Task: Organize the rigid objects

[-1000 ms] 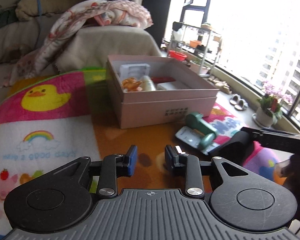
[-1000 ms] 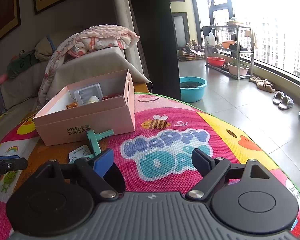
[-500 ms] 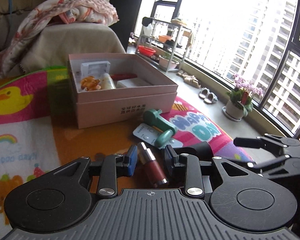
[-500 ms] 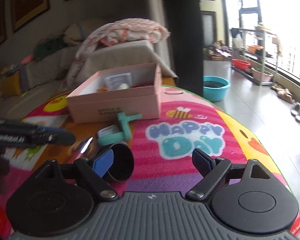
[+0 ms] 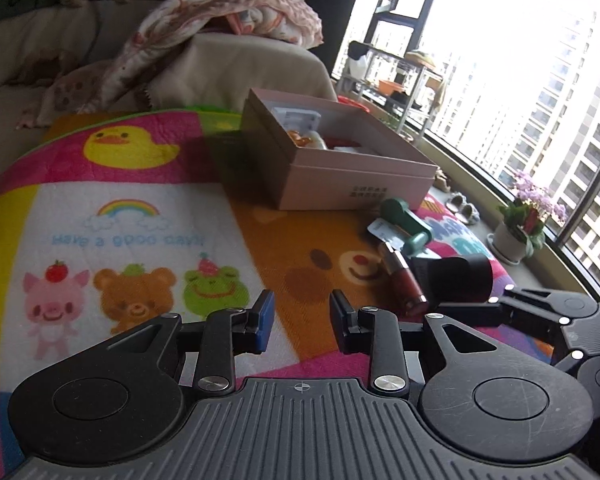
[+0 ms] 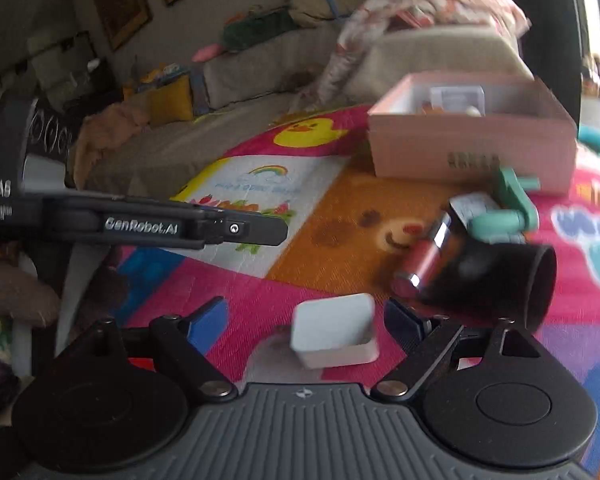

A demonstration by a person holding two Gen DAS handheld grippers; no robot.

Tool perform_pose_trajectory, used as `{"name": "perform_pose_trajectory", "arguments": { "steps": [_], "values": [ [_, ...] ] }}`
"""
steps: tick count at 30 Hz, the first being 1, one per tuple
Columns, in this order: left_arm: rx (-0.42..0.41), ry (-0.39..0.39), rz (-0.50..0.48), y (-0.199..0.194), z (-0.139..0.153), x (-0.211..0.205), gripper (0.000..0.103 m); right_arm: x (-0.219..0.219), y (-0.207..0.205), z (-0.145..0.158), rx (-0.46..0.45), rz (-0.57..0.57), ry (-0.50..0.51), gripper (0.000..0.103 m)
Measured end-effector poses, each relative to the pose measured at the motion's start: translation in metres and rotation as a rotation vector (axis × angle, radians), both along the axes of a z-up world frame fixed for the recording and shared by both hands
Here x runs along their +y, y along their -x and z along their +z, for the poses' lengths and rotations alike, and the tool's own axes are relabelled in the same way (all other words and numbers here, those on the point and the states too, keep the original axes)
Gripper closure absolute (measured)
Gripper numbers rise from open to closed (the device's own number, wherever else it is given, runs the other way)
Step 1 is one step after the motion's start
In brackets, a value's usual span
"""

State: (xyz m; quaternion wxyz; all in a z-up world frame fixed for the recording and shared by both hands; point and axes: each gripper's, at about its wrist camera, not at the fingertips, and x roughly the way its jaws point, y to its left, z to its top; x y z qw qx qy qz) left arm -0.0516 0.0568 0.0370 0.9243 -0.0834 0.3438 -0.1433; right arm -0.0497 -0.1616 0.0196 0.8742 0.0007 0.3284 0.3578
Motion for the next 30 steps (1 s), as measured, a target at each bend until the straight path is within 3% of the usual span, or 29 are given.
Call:
{"name": "perform_pose_trajectory", "arguments": {
  "steps": [3, 6, 11, 15, 19, 22, 26, 30],
  "values": [
    [-0.002, 0.025, -0.087, 0.011, 0.0, 0.0, 0.07, -0.004, 0.011, 0.009, -0.115, -0.037, 0.074, 0.017],
    [-0.009, 0.052, -0.213, 0.022, 0.0, -0.014, 0.07, -0.032, 0.013, 0.014, -0.15, -0.117, 0.112, 0.016],
    [-0.054, -0.077, -0.316, 0.023, -0.002, -0.06, 0.07, -0.077, 0.009, 0.02, -0.131, -0.312, 0.133, 0.016],
    [-0.082, -0.184, -0.327, 0.019, -0.01, -0.084, 0.066, -0.097, 0.01, 0.02, -0.104, -0.383, 0.095, 0.016],
    [-0.078, -0.152, -0.311, 0.015, -0.016, -0.085, 0.06, -0.092, 0.01, 0.014, -0.103, -0.374, 0.109, 0.016],
    [-0.04, -0.158, -0.307, 0.012, -0.025, -0.085, 0.063, -0.081, 0.012, 0.012, -0.133, -0.373, 0.152, 0.016],
    [-0.056, -0.16, -0.312, 0.014, -0.027, -0.081, 0.065, -0.067, 0.014, 0.014, -0.16, -0.347, 0.163, 0.016],
    [-0.059, -0.155, -0.194, 0.01, -0.026, -0.062, 0.066, -0.051, 0.015, 0.019, -0.196, -0.334, 0.171, 0.016]
  ]
}}
